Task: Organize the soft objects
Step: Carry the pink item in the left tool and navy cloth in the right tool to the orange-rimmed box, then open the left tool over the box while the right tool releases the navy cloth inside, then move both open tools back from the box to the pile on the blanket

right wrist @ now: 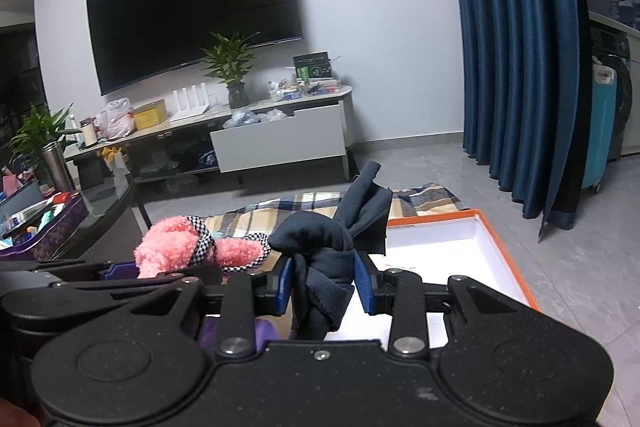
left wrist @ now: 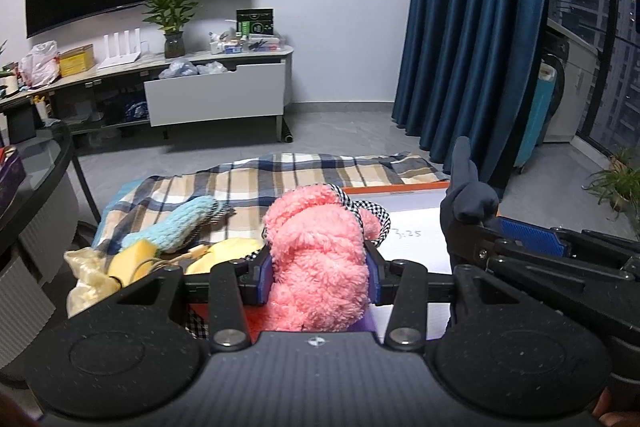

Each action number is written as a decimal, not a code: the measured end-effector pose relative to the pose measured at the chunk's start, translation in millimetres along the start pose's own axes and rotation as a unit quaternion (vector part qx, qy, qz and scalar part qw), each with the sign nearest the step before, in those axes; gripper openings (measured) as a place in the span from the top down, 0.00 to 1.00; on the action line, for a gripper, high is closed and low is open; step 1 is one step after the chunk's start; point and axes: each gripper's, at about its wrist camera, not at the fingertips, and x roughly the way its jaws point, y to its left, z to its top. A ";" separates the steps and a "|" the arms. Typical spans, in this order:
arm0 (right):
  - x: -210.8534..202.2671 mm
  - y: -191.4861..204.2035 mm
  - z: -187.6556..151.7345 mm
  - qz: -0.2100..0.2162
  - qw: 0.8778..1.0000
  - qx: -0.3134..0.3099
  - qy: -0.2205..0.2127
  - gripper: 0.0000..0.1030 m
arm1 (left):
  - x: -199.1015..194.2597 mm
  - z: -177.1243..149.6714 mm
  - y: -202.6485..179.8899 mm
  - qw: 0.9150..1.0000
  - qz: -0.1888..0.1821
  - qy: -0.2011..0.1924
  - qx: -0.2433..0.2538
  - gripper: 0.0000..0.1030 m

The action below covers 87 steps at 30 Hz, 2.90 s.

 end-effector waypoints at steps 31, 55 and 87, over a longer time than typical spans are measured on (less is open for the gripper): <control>56.1 -99.3 7.8 -0.023 0.998 0.016 0.057 0.60 | 67.8 1.3 -69.2 0.994 -0.047 0.074 0.070 0.57; 66.0 -118.9 25.3 -0.030 0.998 0.025 0.046 0.36 | 88.8 10.5 -74.5 0.992 -0.070 0.100 0.041 0.18; -2.6 4.8 13.6 0.028 0.999 -0.026 0.039 0.26 | -6.4 8.7 20.0 0.999 0.020 0.045 -0.012 0.14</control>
